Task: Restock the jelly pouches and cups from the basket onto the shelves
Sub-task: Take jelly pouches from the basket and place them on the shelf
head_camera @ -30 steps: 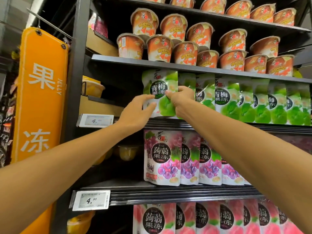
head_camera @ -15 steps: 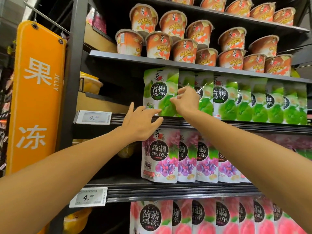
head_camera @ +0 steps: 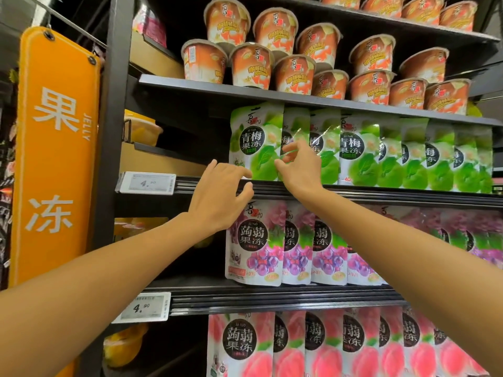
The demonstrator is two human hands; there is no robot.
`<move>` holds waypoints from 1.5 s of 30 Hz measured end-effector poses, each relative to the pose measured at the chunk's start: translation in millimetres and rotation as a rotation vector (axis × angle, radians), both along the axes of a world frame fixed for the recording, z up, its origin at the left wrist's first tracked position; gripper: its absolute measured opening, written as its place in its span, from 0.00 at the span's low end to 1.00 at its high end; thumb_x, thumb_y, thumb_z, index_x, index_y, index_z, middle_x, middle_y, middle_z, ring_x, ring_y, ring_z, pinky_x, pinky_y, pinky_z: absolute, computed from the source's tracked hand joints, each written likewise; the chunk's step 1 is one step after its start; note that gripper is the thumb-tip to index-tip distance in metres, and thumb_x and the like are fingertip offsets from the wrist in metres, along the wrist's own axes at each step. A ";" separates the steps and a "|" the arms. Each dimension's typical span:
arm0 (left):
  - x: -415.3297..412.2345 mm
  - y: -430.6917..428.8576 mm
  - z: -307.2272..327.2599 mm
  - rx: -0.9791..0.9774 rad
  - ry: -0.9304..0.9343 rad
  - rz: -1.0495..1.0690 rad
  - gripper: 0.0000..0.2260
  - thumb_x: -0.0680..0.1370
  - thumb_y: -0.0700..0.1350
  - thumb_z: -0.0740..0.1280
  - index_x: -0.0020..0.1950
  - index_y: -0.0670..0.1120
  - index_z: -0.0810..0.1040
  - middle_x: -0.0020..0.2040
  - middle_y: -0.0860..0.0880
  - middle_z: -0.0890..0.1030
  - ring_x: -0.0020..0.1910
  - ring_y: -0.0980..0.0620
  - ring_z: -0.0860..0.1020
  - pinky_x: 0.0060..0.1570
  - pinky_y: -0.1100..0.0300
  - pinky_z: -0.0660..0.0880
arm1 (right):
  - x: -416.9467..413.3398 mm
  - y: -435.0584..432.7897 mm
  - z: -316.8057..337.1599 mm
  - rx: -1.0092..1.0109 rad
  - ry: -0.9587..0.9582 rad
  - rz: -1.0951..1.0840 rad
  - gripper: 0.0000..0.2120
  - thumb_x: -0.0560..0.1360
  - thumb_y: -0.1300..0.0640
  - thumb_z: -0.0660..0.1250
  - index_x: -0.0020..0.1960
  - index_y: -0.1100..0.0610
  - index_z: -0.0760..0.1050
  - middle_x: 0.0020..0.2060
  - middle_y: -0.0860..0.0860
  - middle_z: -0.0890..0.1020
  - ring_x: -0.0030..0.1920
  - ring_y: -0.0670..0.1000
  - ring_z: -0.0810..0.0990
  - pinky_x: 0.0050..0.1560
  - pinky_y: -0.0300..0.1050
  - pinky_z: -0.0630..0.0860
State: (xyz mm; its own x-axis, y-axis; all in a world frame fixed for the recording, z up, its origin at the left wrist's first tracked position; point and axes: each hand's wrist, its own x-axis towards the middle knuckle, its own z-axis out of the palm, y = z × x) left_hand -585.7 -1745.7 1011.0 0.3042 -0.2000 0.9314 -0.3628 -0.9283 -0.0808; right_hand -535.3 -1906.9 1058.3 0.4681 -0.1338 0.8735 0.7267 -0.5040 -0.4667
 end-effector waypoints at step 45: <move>-273.0 -70.2 -928.9 -1.422 1.427 0.239 0.07 0.77 0.29 0.66 0.50 0.38 0.79 0.46 0.42 0.78 0.37 0.68 0.76 0.46 0.62 0.73 | -214.6 -131.2 -964.1 -0.360 1.501 0.172 0.05 0.76 0.69 0.64 0.50 0.67 0.78 0.42 0.64 0.82 0.44 0.64 0.80 0.47 0.54 0.76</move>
State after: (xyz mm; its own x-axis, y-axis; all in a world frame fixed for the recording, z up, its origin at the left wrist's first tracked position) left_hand -858.7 -1815.9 82.0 0.7211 0.4585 -0.5194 0.6201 -0.0927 0.7790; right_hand -749.9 -2038.2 94.2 0.8991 0.1175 -0.4217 -0.2217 -0.7083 -0.6702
